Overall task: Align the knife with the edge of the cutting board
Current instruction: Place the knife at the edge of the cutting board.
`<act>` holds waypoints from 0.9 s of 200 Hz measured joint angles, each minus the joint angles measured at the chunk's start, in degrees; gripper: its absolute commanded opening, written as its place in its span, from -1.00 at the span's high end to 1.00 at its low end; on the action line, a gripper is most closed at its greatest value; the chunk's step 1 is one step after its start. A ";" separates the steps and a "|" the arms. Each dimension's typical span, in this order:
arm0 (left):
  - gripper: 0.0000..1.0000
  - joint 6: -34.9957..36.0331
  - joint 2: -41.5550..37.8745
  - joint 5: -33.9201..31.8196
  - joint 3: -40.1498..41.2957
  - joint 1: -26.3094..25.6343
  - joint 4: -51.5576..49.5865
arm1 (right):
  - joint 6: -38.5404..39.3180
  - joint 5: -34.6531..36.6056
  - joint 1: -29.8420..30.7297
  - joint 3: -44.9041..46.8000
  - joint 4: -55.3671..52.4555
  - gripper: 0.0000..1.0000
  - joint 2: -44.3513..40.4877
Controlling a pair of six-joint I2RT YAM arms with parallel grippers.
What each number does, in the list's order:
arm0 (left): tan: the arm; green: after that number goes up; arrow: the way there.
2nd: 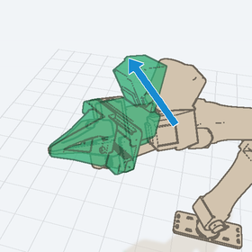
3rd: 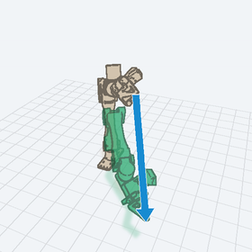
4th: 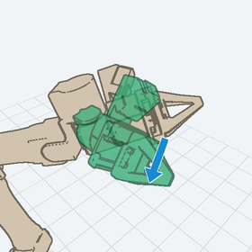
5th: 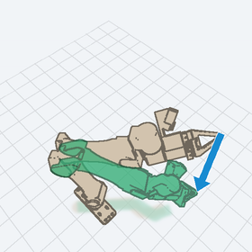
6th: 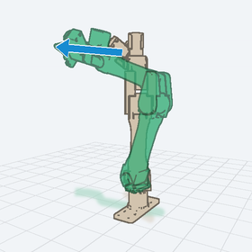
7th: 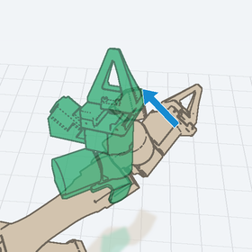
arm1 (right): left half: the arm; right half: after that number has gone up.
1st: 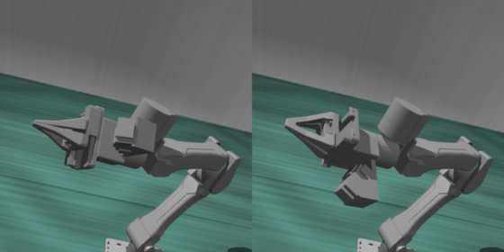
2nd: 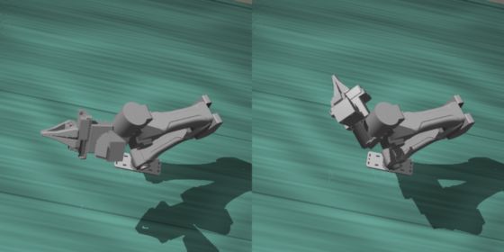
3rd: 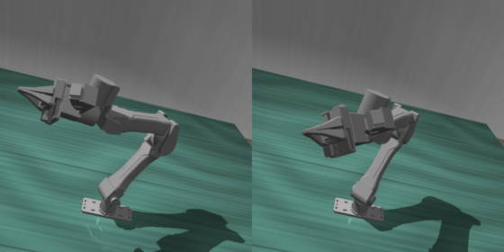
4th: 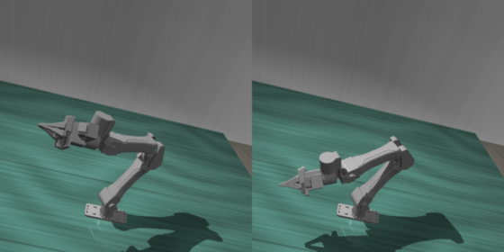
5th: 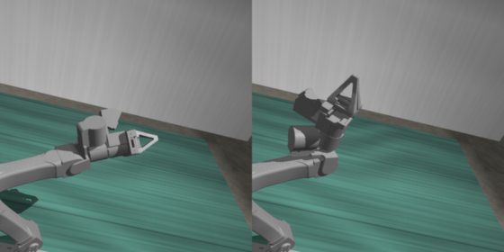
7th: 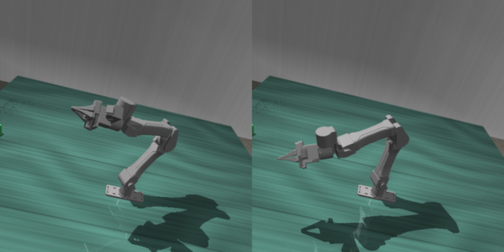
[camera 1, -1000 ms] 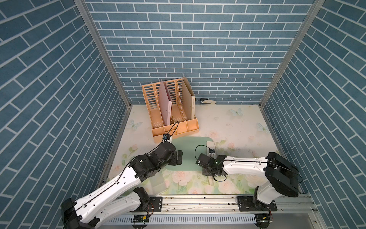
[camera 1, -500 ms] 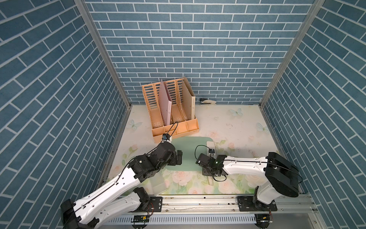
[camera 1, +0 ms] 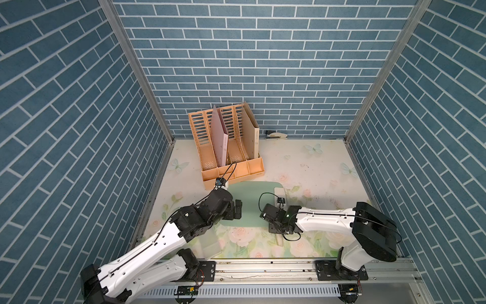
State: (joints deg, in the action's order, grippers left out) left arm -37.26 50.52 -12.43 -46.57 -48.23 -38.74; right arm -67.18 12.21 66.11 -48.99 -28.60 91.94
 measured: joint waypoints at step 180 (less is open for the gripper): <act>-0.99 0.00 0.33 0.00 0.00 0.04 0.00 | 0.00 0.02 -0.02 0.44 0.26 0.21 -0.35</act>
State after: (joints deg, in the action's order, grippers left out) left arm -37.26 50.85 -12.43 -46.57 -48.18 -38.74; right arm -67.18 12.23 66.08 -48.56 -28.34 91.59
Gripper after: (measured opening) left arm 0.996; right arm 0.371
